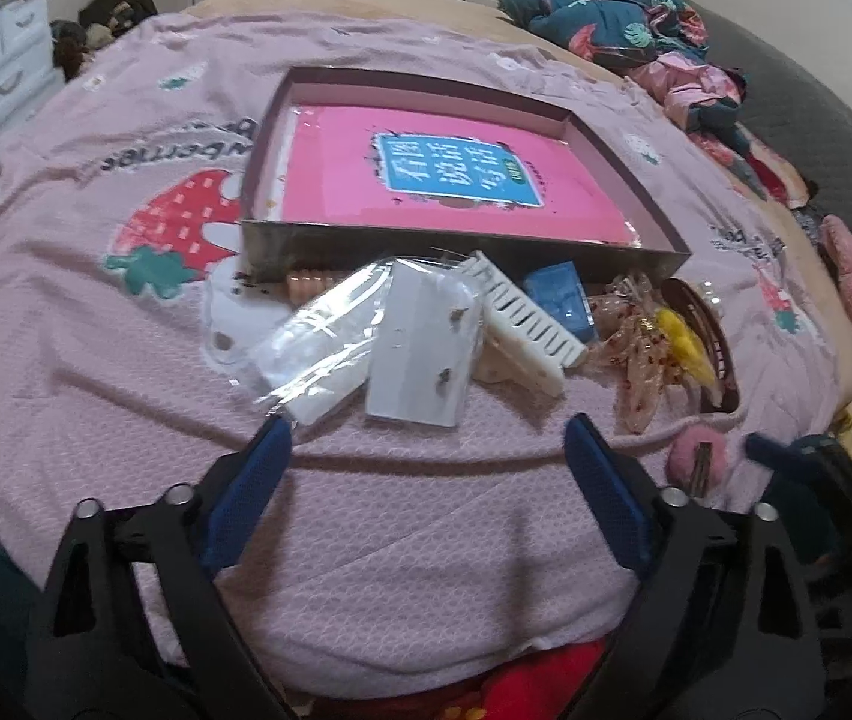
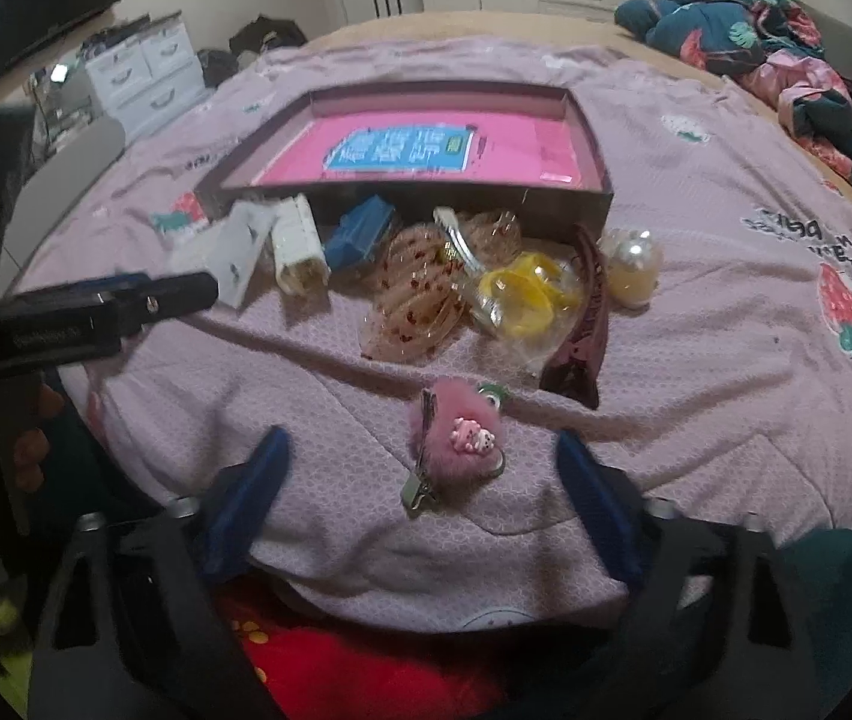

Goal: Organize jewelry
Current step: 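Grasp the clear earring bag with the left tool while the right tool grasps the pink fluffy clip, then carry the clear bag with the left tool while the right tool carries the pink clip into the box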

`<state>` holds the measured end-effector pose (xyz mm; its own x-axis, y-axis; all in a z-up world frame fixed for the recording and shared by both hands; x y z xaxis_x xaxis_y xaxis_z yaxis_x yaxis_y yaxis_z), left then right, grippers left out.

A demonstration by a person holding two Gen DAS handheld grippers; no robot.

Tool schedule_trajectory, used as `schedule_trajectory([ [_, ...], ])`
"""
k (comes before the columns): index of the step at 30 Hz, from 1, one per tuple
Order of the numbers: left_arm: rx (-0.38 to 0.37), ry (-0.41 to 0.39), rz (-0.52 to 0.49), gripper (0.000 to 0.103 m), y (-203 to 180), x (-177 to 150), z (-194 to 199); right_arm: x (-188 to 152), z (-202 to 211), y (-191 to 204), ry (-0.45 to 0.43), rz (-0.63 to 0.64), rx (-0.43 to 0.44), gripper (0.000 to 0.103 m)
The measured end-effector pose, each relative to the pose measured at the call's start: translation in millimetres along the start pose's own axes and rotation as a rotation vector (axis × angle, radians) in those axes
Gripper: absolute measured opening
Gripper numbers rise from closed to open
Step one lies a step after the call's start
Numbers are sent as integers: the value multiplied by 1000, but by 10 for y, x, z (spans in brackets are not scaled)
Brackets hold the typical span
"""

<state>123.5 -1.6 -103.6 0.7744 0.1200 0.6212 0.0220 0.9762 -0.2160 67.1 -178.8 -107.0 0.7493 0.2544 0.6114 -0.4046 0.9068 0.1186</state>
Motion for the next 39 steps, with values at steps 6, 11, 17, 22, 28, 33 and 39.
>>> schedule_trajectory([
  [6, -32, 9, 2, 51, -63, 17, -104, -48, -118, -94, 30, -46, 12, 57],
  [11, -21, 18, -15, 46, -88, 73, -234, -52, -147, -178, 28, -65, -7, 38],
  [17, 9, 27, -53, 33, -105, 84, -379, -60, -135, -200, 15, -63, 14, 31],
  [22, -6, -3, -69, 14, -94, 92, -337, -61, -76, -160, 1, -61, 43, 31],
  [28, -25, -29, -72, 8, -85, 104, -221, -23, 74, -29, -33, -34, 73, 31],
  [33, -44, -59, -46, 7, -24, 98, -29, 67, 185, 81, -57, -12, 102, 31],
  [39, -57, -94, -17, 7, 60, 132, 240, 225, 250, 215, -71, 11, 149, 31],
])
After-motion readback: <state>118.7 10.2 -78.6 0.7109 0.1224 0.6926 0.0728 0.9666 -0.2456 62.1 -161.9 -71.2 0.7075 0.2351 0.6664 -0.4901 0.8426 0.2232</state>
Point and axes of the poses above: each gripper's, at about its wrist camera, not at the fingertips, and z roughly against the way its jaws point, y to its left, x to its top, the point moved 5 cm from there along -z, roughly the way its jaws point, and after that the axes turned 6 degrees about -y, right-handed, at the moved point
